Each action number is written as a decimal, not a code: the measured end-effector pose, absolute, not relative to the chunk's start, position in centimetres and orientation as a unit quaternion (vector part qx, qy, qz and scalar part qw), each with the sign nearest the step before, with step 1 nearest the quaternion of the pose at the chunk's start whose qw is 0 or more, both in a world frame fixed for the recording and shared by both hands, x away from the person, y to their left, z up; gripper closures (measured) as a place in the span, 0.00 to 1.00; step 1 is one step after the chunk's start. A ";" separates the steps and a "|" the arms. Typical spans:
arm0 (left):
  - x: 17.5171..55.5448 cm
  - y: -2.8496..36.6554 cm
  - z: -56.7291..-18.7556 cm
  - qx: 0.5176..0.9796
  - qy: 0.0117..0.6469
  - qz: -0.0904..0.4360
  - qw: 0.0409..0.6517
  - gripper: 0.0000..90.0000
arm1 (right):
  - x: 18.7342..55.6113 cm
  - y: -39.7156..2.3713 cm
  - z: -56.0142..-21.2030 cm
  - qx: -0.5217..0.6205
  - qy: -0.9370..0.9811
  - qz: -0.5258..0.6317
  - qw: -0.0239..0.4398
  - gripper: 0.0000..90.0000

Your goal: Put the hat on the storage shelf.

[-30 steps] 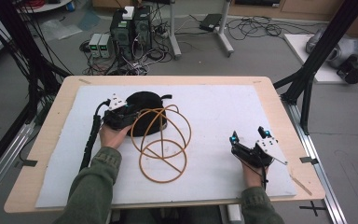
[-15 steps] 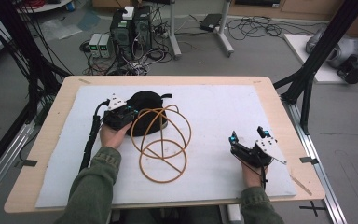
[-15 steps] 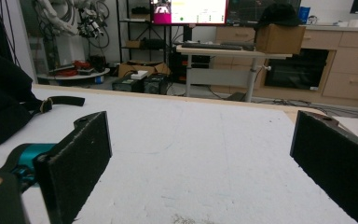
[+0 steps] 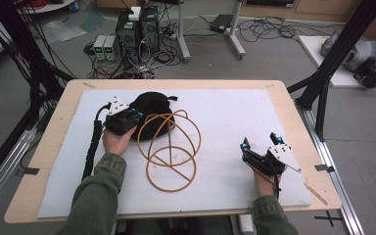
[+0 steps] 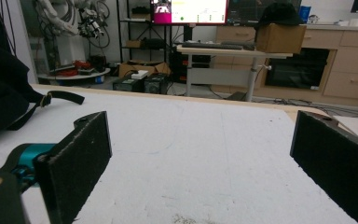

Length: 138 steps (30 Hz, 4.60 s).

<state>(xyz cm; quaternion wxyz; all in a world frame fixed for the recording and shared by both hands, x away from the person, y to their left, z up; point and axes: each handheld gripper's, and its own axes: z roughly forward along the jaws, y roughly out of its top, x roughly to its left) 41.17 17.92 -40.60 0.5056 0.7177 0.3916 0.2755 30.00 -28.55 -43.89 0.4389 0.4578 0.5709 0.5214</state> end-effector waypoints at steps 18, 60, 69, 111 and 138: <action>39.7 20.5 -37.7 0.672 0.397 0.309 0.543 0.94 | 30.0 -28.4 -43.9 0.456 0.570 0.525 0.438 0.05; 37.4 21.6 -28.9 0.622 0.362 0.346 0.602 0.94 | 29.9 -28.2 -43.6 0.457 0.566 0.534 0.430 0.05; 36.9 21.8 -28.1 0.617 0.345 0.318 0.632 0.94 | 29.9 -28.1 -43.6 0.456 0.567 0.535 0.430 0.05; 35.3 21.6 -26.3 0.630 0.224 0.121 0.734 0.94 | 29.8 -28.1 -43.5 0.449 0.566 0.536 0.437 0.06; 34.5 17.5 -25.8 0.702 0.165 0.048 0.691 0.93 | 29.8 -27.9 -43.5 0.446 0.570 0.535 0.435 0.06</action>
